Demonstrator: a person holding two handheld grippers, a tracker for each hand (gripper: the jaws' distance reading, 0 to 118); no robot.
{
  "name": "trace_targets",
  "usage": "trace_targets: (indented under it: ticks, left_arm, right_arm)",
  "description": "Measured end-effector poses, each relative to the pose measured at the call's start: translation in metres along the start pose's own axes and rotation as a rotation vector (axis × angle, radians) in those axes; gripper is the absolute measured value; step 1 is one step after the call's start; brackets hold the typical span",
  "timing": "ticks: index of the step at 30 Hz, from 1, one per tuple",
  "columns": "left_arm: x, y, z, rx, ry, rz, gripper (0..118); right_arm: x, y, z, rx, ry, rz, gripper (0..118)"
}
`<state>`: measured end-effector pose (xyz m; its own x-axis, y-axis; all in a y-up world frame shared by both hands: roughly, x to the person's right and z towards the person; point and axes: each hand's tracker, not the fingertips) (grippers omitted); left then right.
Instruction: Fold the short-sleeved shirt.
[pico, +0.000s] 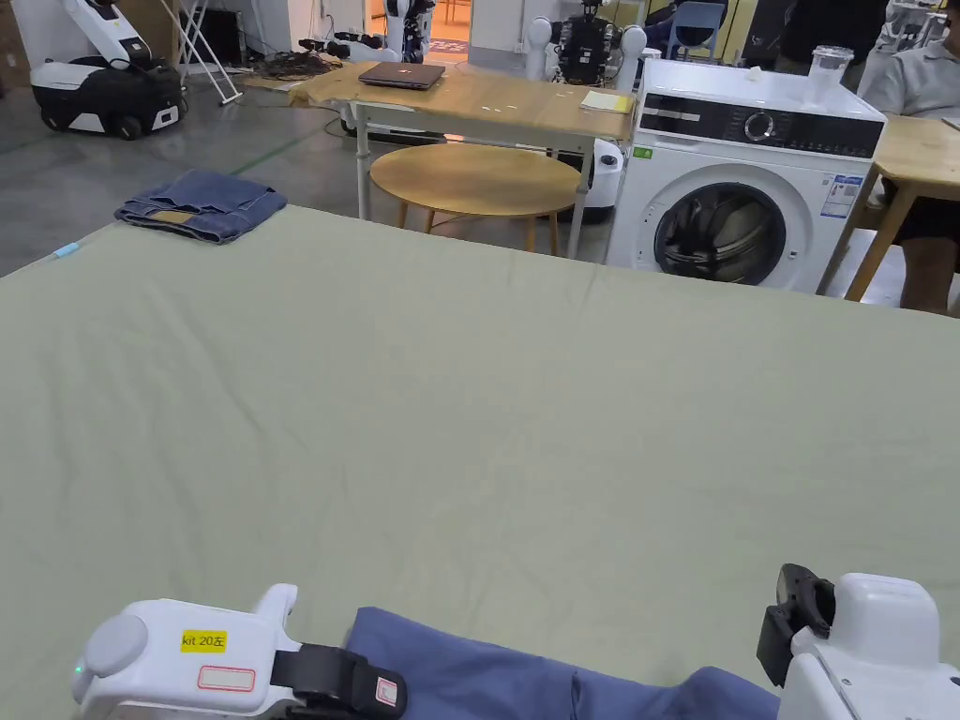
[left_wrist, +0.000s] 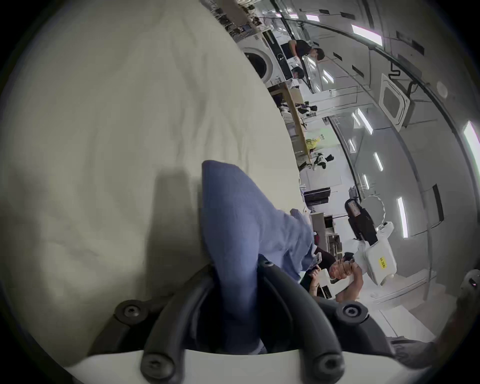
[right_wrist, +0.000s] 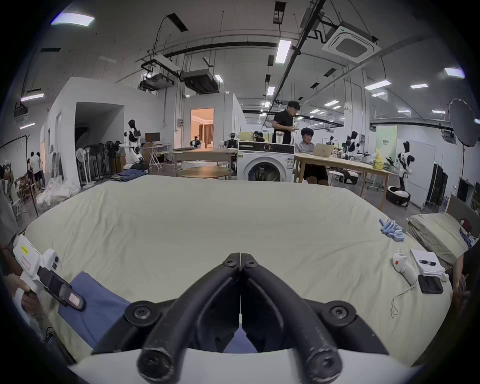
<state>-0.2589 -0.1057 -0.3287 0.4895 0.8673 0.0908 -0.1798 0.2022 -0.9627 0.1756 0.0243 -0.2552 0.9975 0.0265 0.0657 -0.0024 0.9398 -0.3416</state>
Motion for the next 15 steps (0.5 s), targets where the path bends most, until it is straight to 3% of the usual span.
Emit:
trace_targets:
  ticks: [7, 15]
  left_arm:
    - [0.047, 0.007, 0.061, 0.071, 0.049, -0.116, 8]
    - [0.101, 0.01, 0.138, 0.187, 0.358, -0.196, 8]
  right_arm:
    - [0.001, 0.004, -0.001, 0.006, 0.006, 0.006, 0]
    - [-0.006, 0.011, -0.003, 0.02, 0.027, 0.01, 0]
